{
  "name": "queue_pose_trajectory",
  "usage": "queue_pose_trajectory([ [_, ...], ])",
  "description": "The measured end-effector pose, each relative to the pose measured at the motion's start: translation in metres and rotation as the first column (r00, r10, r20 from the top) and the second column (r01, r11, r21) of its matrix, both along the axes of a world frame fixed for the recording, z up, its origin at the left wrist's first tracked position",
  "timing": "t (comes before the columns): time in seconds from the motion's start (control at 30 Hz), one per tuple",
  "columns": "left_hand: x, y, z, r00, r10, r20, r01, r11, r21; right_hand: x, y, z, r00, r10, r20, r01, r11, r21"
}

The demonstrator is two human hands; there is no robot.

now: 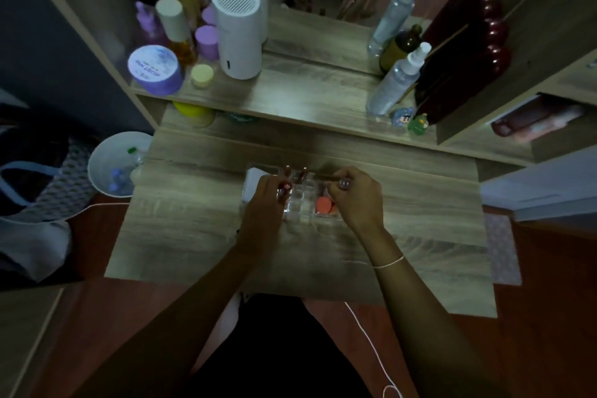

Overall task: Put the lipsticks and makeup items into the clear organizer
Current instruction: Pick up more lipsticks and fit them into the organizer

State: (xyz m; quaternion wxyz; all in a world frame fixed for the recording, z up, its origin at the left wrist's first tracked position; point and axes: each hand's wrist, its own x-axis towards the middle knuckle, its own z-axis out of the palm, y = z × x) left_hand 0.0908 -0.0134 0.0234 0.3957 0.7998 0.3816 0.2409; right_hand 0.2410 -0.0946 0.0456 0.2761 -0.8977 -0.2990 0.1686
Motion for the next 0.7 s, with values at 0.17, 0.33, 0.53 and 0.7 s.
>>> queue_pose_trajectory([
  [0.17, 0.001, 0.004, -0.008, 0.999, 0.001, -0.041, -0.002, 1.000, -0.026, -0.006, 0.011, -0.005, 0.990, 0.115, 0.080, -0.109, 0.992, -0.069],
  [0.33, 0.007, 0.009, -0.009, 1.000, 0.024, -0.001, -0.024, 1.000, 0.006, -0.007, 0.020, -0.008, 0.984, 0.162, 0.071, -0.152, 0.980, -0.125],
  [0.53, 0.010, 0.014, -0.018, 0.998, 0.015, -0.057, -0.018, 0.998, -0.057, -0.002, 0.031, -0.010, 0.986, 0.161, 0.051, -0.151, 0.975, -0.164],
  [0.7, 0.010, 0.013, -0.028, 0.991, 0.036, -0.126, -0.060, 0.980, -0.189, 0.000, 0.033, -0.010, 0.989, 0.147, 0.034, -0.141, 0.980, -0.139],
])
